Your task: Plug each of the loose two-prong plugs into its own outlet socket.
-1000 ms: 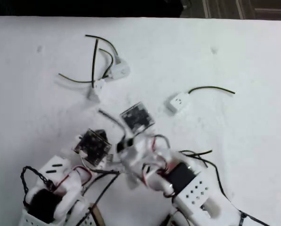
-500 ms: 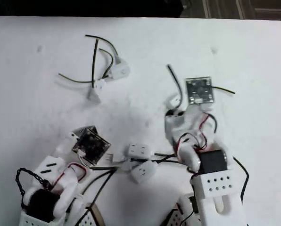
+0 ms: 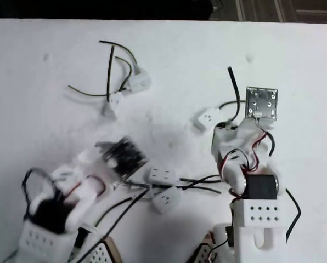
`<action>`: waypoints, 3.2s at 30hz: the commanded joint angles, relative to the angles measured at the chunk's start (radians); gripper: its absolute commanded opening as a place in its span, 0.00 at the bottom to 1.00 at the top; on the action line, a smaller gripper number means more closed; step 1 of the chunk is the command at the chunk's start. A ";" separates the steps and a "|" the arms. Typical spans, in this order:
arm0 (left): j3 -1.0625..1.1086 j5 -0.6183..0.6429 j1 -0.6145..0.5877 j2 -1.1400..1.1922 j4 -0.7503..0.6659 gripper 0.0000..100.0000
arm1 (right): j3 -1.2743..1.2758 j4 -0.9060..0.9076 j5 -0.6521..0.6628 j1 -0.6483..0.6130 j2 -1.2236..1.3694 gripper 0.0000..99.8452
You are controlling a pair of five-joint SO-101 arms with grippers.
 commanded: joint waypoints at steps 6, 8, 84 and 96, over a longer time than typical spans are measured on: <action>-0.313 -0.186 0.122 0.647 0.006 0.24 | -0.061 -0.012 0.012 0.077 -0.001 0.02; -0.353 -0.229 0.148 0.742 0.005 0.24 | -0.061 -0.012 0.012 0.077 -0.001 0.02; -0.848 0.124 0.033 1.523 -0.031 0.20 | -0.054 -0.007 0.020 0.071 -0.002 0.02; -0.839 0.133 -0.079 1.234 0.103 0.27 | -0.054 0.031 0.021 -0.015 -0.002 0.02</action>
